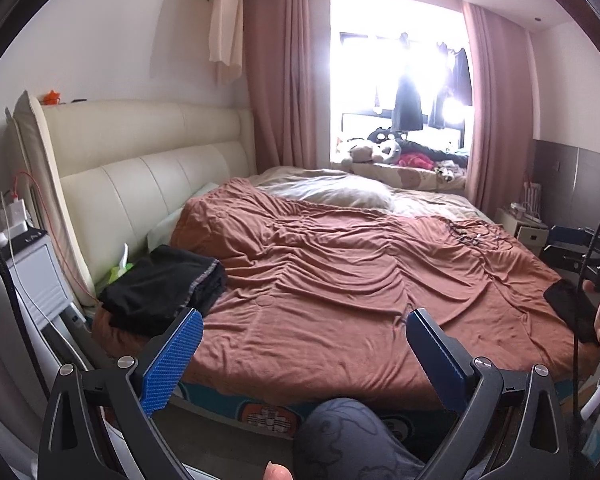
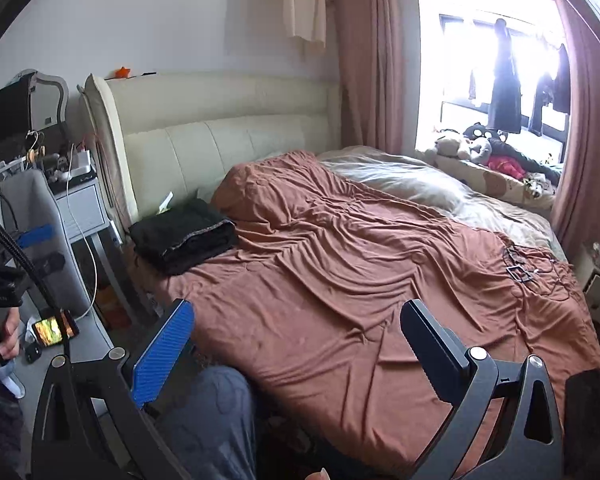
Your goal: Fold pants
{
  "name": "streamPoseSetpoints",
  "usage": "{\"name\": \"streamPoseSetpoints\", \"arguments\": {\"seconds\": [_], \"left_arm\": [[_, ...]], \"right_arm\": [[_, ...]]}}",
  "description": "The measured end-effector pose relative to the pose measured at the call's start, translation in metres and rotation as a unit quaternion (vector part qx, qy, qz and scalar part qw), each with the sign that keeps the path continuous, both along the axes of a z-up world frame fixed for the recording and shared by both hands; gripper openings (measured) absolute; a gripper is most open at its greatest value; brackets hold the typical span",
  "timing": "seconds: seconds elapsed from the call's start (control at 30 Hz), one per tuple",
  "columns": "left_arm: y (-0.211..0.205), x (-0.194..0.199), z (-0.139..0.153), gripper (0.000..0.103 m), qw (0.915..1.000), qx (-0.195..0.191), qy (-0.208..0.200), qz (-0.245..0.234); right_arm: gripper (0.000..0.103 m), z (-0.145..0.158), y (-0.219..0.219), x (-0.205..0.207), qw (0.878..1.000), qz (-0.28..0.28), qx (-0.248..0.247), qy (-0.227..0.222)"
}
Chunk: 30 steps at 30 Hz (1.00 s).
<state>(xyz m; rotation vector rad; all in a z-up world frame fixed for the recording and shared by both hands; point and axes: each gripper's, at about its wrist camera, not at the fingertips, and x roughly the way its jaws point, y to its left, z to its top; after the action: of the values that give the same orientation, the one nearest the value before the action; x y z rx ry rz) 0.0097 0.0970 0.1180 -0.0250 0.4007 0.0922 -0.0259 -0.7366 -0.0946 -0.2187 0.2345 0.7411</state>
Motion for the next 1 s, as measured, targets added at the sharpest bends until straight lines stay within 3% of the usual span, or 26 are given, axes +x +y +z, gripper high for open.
{"name": "streamPoseSetpoints", "arguments": {"seconds": [0.23, 0.4, 0.53, 0.8, 1.0], "left_arm": [[-0.029, -0.006, -0.021, 0.102, 0.9999, -0.001, -0.01, -0.014], [-0.044, -0.005, -0.041, 0.102, 0.9994, -0.023, -0.015, -0.019], [-0.057, -0.001, -0.057, 0.102, 0.9995, -0.021, -0.014, -0.018], [-0.059, -0.001, -0.076, 0.102, 0.9982, -0.05, -0.028, -0.015], [-0.063, 0.006, -0.093, 0.102, 0.9988, -0.045, -0.01, -0.014]], "right_arm": [[0.103, -0.025, -0.019, -0.025, 1.0, -0.025, 0.008, -0.016], [0.103, -0.047, -0.024, -0.032, 0.999, -0.038, 0.007, -0.017], [0.103, -0.065, -0.028, -0.033, 0.999, -0.037, 0.018, -0.005], [0.103, -0.09, -0.031, -0.04, 0.998, -0.052, 0.037, -0.004], [0.103, -0.104, -0.026, -0.032, 0.997, -0.059, 0.043, 0.01]]}}
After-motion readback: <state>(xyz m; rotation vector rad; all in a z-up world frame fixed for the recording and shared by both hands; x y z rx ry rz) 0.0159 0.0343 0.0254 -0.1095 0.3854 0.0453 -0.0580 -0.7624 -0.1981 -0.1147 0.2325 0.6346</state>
